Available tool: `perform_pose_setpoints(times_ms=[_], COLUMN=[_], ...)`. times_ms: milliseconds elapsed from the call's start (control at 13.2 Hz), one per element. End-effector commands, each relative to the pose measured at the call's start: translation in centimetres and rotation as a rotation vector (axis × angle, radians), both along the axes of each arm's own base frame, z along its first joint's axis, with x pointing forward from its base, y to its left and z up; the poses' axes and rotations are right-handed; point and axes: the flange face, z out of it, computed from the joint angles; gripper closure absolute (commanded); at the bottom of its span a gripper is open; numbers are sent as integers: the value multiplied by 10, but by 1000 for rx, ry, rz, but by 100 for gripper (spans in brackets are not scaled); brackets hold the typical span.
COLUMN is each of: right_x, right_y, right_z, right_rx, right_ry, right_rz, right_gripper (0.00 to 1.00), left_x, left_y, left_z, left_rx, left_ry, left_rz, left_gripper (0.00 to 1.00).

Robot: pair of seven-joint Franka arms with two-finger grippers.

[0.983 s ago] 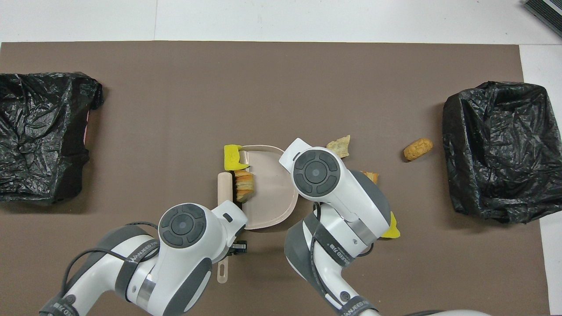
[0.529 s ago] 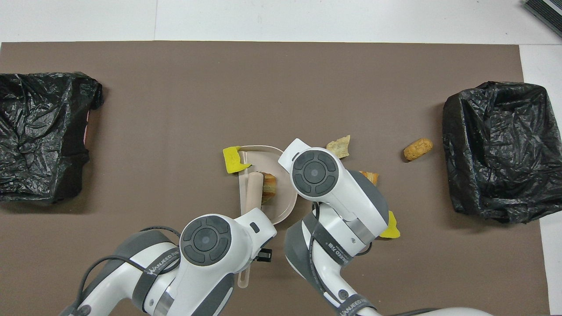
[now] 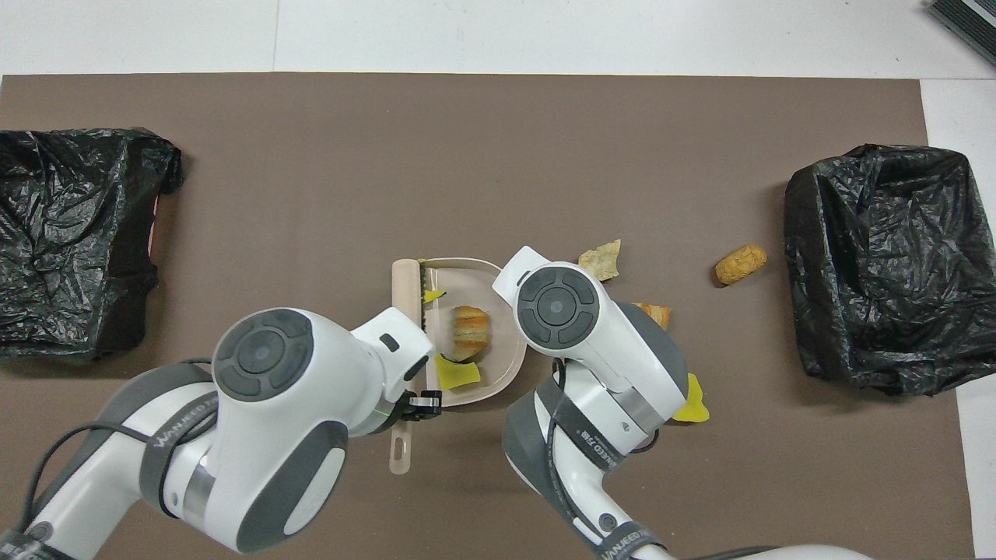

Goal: Sweep and dump trash in bin
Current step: 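Brush the debris into the dustpan with the left gripper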

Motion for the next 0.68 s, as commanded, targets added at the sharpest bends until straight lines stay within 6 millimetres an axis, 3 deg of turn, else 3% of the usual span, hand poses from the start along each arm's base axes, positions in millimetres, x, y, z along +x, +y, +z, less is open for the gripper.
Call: perform_pose_setpoints(times_ms=[0,227,302,454,605], right_x=[-1,-1,-2,-1,0], right_y=[1,0,0,-1,-2], right_z=[-6,-7,-6,-6,-7], right_rx=[-5,-10,-9,-9,-8], right_ry=[-3,1,-1,-1,-2], right_rz=[30,28,30,27,24], right_gripper=[100,100,100,100,100], left_x=[28,61,61,52,41], left_y=[27,69,79,81,70], left_z=[-15,-55,-71,-91,-92], left_rx=[26,28,23,22,24], left_ry=[-7,3,23,49,59], left_rz=[1,-28,-83,-145,-177], left_gripper=[100,100,100,100,100])
